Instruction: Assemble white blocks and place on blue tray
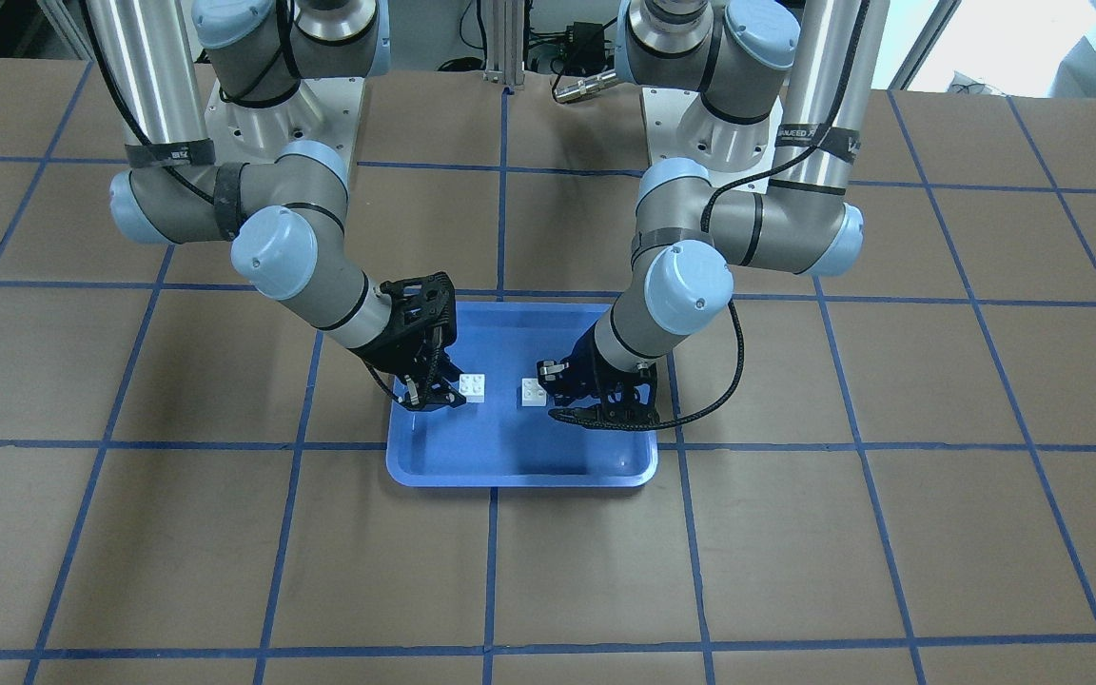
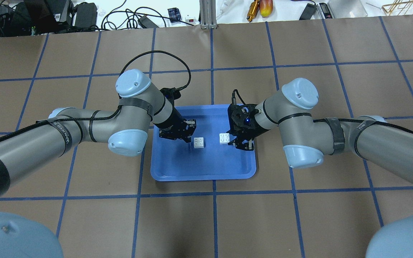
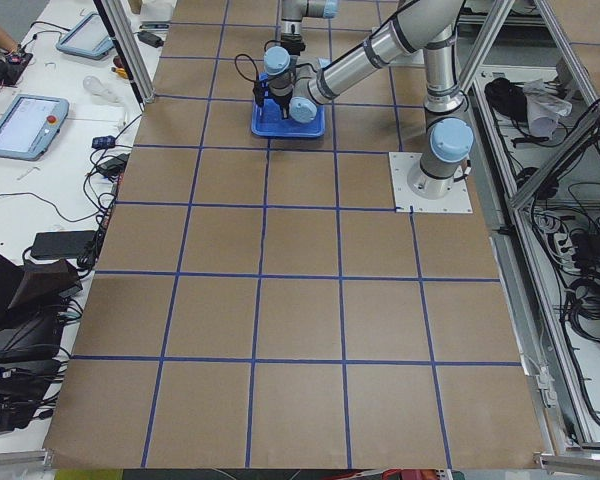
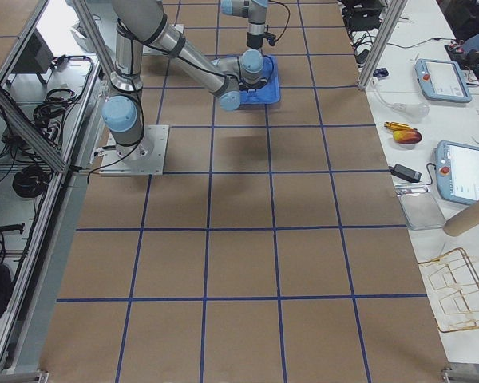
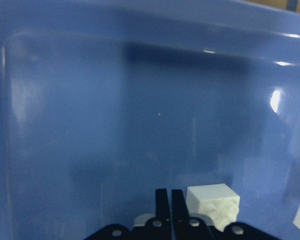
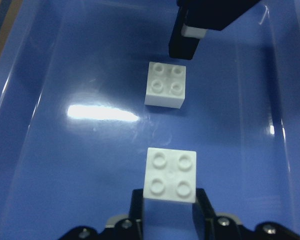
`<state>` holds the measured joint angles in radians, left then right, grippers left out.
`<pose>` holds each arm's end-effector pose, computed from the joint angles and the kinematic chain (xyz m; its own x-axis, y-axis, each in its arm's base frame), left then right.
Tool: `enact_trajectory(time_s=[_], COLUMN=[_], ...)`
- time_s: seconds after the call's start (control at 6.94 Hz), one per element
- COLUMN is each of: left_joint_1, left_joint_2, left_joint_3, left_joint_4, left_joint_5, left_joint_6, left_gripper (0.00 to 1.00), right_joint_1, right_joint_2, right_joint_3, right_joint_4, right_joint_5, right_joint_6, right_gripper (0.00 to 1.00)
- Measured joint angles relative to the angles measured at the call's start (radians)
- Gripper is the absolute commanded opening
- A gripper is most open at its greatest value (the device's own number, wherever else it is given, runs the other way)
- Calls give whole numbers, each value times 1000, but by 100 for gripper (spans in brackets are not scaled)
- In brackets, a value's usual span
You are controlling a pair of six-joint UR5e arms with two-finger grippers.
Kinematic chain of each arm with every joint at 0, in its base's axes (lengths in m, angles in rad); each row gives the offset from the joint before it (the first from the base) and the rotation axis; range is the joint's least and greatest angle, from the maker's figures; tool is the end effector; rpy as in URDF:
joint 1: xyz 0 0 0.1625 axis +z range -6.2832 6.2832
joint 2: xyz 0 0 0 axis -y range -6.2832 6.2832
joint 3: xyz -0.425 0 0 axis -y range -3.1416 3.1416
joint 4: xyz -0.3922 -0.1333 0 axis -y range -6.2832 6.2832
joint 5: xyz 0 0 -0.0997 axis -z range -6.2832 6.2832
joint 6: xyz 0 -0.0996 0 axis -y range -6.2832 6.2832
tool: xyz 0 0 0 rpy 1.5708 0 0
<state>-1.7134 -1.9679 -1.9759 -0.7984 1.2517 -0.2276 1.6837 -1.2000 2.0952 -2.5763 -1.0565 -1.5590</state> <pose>-0.2387 -0.5050 0.1750 -0.9490 -0.1008 0.2988 -0.0740 0.9923 0.0998 0.2384 -0.4841 0.1774 0.1018 -0.9893 0.1043 -0.8603 -0.1402 -0.4902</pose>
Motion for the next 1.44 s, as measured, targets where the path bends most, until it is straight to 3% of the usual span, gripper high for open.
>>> enact_trajectory(time_s=[0.43,1.15,1.44], left_joint_1=[-3,-6,-6], left_joint_2=[-3,-3,-3], left_joint_3=[-1,-8,-16], left_joint_4=[-1,-4,-4], left_joint_5=[-5,-17,-16], left_joint_6=[-3,-3,-3], left_gripper=[16,16,16], right_joint_1=[54,62,63], right_joint_2=[62,74,77], right_joint_3=[-63,-64,-66], right_joint_4=[-2,7,9], right_joint_5=[9,11,10], right_joint_6=[42,65,90], right_gripper=[0,0,5])
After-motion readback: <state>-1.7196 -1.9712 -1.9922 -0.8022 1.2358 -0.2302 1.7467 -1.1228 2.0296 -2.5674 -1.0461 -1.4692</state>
